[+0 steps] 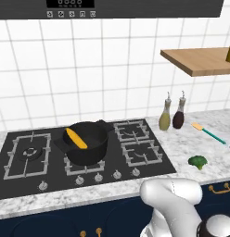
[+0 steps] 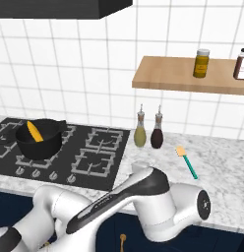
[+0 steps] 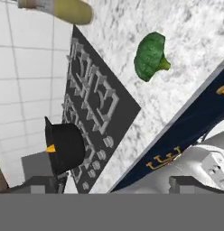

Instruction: Put the corn and broccoli in the pot. Retrieve the spatula and lightly stir the vegetables in the pot.

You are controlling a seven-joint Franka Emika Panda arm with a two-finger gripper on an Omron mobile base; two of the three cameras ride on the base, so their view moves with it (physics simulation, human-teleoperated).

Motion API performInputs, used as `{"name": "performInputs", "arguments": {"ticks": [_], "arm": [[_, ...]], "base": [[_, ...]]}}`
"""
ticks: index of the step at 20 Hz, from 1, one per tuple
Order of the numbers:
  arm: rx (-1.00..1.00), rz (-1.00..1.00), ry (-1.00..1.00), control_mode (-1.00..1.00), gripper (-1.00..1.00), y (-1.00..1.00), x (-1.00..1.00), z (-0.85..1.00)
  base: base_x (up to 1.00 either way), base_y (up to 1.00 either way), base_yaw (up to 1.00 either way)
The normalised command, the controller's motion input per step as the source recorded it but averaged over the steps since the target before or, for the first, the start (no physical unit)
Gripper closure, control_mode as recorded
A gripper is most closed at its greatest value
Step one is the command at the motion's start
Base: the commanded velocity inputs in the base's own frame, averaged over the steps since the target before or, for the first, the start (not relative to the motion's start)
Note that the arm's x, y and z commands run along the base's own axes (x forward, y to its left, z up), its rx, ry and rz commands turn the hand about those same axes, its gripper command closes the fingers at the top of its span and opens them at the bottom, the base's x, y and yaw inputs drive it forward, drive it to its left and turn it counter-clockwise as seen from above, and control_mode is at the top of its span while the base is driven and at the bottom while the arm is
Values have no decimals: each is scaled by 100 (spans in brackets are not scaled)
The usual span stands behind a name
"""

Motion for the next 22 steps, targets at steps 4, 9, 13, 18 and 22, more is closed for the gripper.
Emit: {"name": "performInputs", "arguments": {"ticks": [4, 9, 13, 18, 22], "arm": [[14, -13, 6, -100, -100, 3, 48, -37], [7, -1, 16, -100, -100, 0, 63, -30], [3, 0, 12, -100, -100, 0, 40, -36], [4, 0, 15, -100, -100, 0, 30, -39], [4, 0, 17, -100, -100, 0, 37, -35]], "base": [[0, 0, 0], [0, 0, 0], [0, 0, 0], [0, 0, 0], [0, 0, 0]]}}
